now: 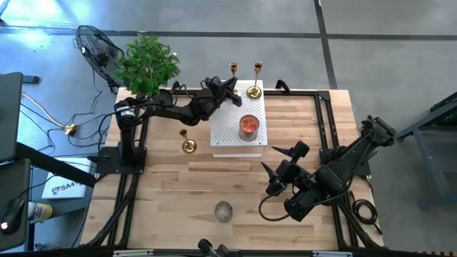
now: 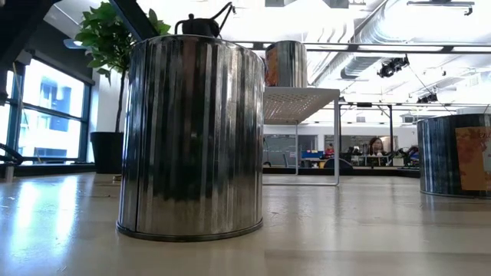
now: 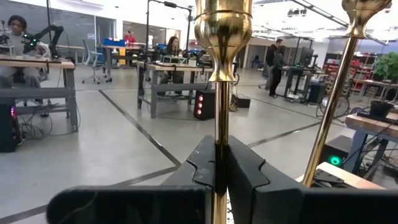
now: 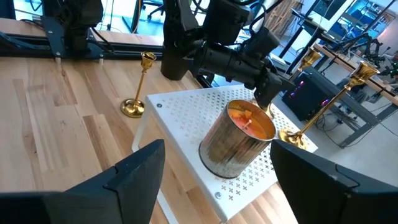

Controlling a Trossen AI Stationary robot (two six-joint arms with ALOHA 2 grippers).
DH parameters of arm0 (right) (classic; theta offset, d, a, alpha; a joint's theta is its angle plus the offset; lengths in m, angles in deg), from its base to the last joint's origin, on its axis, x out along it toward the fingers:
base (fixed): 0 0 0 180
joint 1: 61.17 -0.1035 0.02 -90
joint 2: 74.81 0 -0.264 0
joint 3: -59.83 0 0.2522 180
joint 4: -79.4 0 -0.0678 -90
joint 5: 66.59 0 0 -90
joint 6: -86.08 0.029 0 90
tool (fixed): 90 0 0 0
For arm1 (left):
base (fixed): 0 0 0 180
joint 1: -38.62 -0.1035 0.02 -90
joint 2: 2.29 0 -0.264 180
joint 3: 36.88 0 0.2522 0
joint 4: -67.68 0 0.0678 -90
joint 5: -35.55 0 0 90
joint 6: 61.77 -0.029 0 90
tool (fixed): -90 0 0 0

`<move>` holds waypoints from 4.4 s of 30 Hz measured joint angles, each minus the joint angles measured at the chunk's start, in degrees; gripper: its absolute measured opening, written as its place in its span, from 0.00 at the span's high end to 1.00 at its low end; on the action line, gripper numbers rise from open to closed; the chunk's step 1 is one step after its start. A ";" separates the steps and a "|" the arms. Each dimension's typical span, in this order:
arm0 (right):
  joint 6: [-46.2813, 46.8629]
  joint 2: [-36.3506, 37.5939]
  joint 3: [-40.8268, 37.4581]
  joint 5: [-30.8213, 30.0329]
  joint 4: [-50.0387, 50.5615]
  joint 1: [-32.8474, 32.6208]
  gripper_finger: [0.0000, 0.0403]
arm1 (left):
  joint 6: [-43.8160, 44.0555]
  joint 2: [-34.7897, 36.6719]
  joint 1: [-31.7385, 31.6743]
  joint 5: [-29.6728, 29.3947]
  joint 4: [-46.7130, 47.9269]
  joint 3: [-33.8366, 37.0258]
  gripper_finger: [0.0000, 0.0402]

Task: Pick & Place candle stick holders
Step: Put the bottom golden candle holder on the shelf, then put the bottom middle brown candle on the shelf

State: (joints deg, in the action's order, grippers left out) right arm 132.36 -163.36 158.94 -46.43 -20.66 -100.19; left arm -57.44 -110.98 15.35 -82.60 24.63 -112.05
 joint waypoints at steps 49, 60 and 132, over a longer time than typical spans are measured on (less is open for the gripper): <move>-0.04 0.02 0.02 1.10 0.52 0.00 0.29 | -1.50 -0.24 0.55 4.47 1.64 0.17 0.90; -0.04 0.02 0.07 1.10 0.61 0.00 0.29 | -2.59 -0.22 0.55 6.52 1.21 0.17 0.89; 1.37 0.02 0.04 3.71 2.20 -0.02 0.29 | -12.59 14.36 5.33 -1.40 31.62 0.17 0.27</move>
State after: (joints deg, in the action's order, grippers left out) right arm 133.73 -163.34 158.98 -42.73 -18.47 -100.21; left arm -70.04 -96.62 20.68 -84.00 56.26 -111.88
